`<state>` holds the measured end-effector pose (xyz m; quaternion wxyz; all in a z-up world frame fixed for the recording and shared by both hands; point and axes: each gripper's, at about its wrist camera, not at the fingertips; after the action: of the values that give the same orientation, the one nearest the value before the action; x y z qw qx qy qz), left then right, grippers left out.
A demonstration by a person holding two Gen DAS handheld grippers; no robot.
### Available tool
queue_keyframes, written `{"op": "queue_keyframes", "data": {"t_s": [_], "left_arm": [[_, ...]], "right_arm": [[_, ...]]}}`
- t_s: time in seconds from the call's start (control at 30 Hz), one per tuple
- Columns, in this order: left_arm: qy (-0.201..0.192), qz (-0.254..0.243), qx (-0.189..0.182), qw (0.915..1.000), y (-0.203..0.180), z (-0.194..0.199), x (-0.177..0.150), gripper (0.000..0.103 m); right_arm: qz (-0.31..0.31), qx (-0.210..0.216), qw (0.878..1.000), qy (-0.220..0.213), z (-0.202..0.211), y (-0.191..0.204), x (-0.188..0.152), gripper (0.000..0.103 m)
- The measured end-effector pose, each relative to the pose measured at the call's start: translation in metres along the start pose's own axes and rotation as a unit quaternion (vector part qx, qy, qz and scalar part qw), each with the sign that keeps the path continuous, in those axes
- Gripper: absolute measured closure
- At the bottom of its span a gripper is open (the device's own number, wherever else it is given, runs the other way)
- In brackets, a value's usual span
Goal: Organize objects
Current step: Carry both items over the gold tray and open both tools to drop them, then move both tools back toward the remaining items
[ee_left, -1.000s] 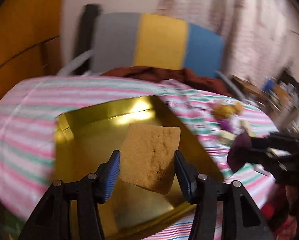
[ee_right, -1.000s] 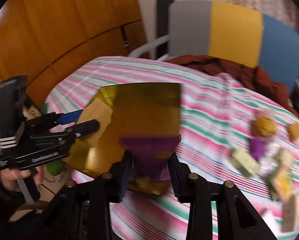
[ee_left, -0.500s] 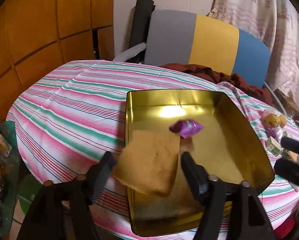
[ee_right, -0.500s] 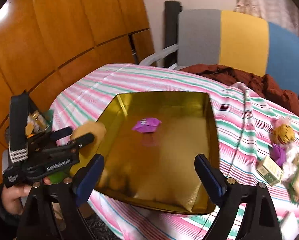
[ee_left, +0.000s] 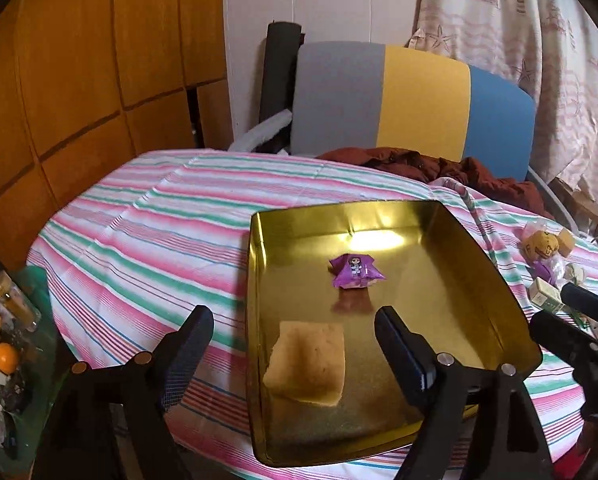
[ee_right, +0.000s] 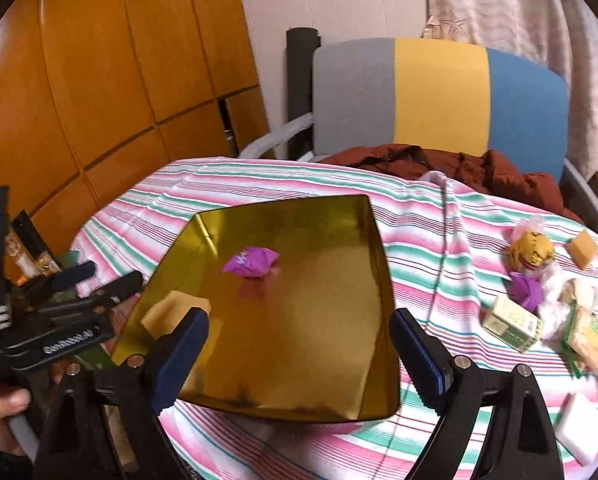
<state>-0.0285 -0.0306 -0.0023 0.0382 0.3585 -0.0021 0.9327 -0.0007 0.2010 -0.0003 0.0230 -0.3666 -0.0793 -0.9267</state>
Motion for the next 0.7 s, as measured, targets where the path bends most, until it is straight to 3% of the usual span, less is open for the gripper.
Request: {"op": "queue_keyframes", "data": {"t_s": [0.17, 0.33, 0.7], "left_arm": [[0.008, 0.002, -0.005, 1.0000, -0.003, -0.003, -0.001, 0.022], [0.017, -0.008, -0.023, 0.9996, -0.009, -0.006, -0.003, 0.026], [0.017, -0.036, -0.095, 0.9946, -0.033, -0.001, -0.001, 0.022]], "right_arm": [[0.015, -0.038, 0.999, -0.021, 0.005, 0.003, -0.005, 0.011], [0.015, -0.044, 0.999, -0.015, 0.004, -0.001, -0.007, 0.011], [-0.034, -0.056, 0.998, 0.000, 0.004, -0.031, -0.011, 0.010]]}}
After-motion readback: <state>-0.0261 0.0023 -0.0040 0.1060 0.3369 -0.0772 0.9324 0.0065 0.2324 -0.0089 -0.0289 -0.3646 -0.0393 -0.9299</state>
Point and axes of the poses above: each gripper's, at about its wrist camera, not at the fingertips, and z roughly against the way its jaws point, y to its left, x to its top, and after that the axes turned 6 degrees about y, right-handed
